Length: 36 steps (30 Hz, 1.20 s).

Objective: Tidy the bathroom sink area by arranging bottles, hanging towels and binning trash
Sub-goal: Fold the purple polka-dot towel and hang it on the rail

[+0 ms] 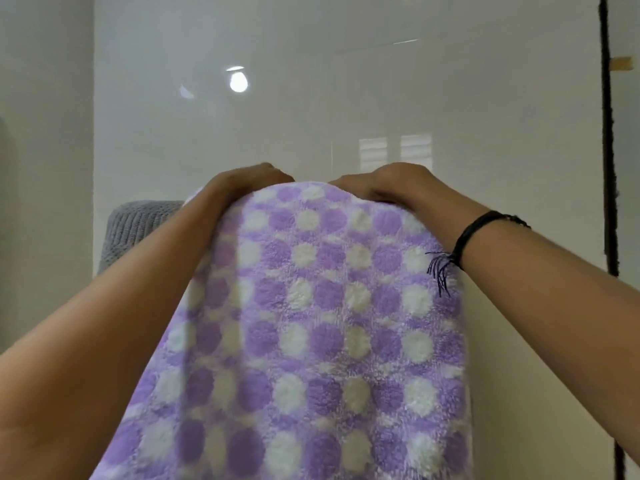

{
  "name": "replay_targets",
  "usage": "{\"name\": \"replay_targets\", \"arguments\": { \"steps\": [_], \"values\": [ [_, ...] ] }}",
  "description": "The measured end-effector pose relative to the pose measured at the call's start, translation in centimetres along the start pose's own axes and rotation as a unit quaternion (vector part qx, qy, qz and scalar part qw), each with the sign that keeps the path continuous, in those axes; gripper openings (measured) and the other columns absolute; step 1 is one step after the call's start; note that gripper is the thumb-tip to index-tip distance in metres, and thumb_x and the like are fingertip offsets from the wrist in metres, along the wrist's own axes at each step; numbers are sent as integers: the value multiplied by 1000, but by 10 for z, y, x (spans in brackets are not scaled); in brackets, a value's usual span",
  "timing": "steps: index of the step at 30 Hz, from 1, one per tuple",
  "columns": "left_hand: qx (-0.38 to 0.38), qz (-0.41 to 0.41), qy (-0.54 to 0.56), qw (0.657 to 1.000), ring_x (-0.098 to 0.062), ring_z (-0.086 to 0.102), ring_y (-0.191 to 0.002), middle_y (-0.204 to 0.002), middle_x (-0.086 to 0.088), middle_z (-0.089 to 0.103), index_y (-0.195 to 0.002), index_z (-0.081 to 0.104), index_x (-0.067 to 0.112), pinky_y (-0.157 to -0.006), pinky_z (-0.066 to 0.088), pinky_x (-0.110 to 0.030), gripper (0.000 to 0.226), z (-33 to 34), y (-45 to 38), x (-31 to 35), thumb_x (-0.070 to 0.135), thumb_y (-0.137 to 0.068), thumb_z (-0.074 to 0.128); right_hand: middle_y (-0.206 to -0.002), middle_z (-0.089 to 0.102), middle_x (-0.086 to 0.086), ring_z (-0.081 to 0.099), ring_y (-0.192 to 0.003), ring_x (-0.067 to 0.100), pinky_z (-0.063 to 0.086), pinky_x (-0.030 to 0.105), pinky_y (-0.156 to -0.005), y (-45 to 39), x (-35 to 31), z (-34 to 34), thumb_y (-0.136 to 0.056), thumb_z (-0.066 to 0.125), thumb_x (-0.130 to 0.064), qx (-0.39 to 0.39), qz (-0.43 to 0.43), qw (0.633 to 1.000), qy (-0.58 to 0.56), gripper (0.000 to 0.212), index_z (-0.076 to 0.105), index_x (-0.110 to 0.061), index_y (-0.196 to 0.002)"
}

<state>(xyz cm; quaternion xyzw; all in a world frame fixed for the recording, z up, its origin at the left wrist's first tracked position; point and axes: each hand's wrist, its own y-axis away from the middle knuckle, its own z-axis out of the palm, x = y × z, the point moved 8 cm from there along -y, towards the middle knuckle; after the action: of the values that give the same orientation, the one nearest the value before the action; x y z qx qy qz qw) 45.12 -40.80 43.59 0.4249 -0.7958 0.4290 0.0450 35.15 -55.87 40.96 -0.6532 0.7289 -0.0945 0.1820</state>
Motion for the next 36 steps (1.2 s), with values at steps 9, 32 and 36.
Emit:
{"name": "replay_targets", "arguments": {
  "steps": [9,32,36],
  "values": [
    [241,34,29,970,-25,64,-88,-87,-6,73,-80,74,18,-74,42,-30,31,-39,47,-2,29,-85,45,-60,42,6,51,-72,31,31,32,-65,36,-16,-13,-100,25,-30,330,-87,939,50,51,40,-10,-56],
    [12,-139,396,907,-15,70,-59,-69,-3,75,-93,70,15,-48,54,-23,26,-24,148,-81,36,-79,65,-104,53,-13,58,-88,11,48,25,-77,133,60,49,-78,70,-13,356,-32,758,-546,62,30,-19,-125],
    [83,-66,395,912,-10,64,-60,-72,0,68,-89,62,19,-58,54,-20,11,-78,99,-39,26,-89,54,-113,41,-2,46,-95,12,39,5,-73,108,56,-36,-79,70,-16,405,-75,772,-484,71,25,-15,-134]
  ]
}}
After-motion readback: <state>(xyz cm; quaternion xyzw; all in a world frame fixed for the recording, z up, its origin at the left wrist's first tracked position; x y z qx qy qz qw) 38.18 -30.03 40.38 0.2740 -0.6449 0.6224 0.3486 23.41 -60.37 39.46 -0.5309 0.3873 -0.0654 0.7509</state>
